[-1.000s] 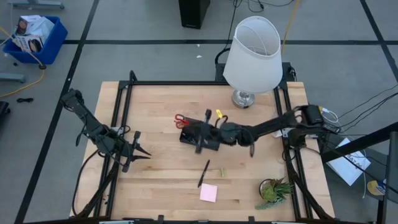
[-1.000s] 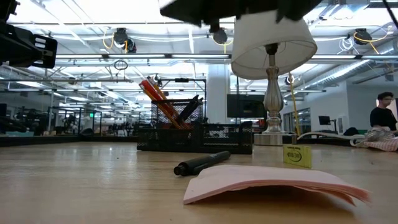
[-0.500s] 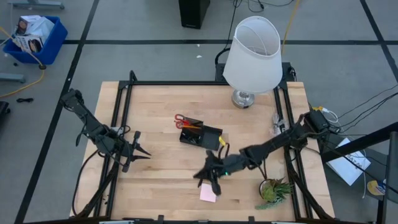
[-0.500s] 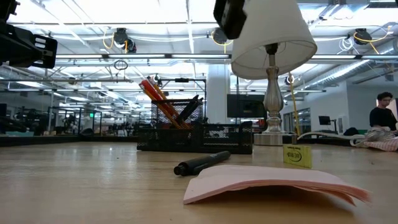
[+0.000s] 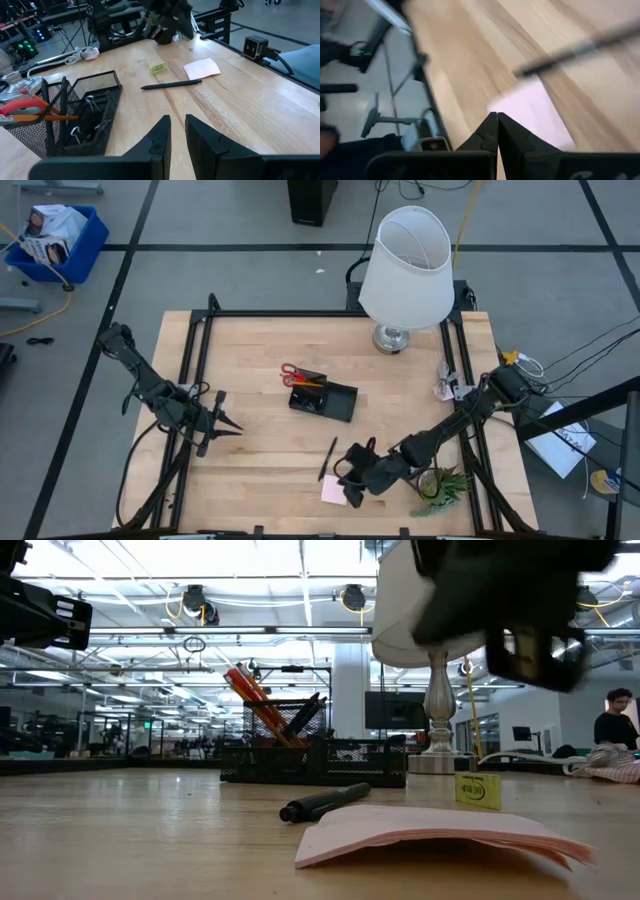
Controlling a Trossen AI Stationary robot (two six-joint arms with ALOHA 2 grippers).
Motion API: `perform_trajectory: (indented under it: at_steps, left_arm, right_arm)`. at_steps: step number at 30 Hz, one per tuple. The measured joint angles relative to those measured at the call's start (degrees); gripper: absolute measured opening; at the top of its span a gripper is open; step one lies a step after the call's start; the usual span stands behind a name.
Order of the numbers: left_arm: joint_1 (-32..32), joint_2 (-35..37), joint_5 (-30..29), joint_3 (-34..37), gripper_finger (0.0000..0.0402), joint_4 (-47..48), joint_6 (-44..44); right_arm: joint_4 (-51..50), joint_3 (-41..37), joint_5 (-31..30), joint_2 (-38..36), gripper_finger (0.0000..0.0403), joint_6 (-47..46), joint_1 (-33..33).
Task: Pick and place office supplies into organizer
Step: Put the yellow eraser into the black desk organizer
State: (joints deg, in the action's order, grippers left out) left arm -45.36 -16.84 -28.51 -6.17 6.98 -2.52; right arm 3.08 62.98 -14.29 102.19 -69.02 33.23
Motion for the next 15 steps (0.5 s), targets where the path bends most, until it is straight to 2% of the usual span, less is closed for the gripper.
perform_trajectory:
  at_steps: [3,5,15]
  left_arm:
    - [0.0,0.0,0.0,0.0,0.0063,0.0,0.0]
    - [0.0,0.0,0.0,0.0,0.0063,0.0,0.0]
    - [0.0,0.0,0.0,0.0,0.0063,0.1,0.0]
  right_arm:
    - [-3.9,0.0,3.9,-0.2,0.0001,-6.5,-0.9]
    - [-3.9,0.0,4.4,-0.4,0.0001,-8.6,-1.2]
    - [-8.6,0.2,5.4,-0.4,0.0001,-10.6,-2.6]
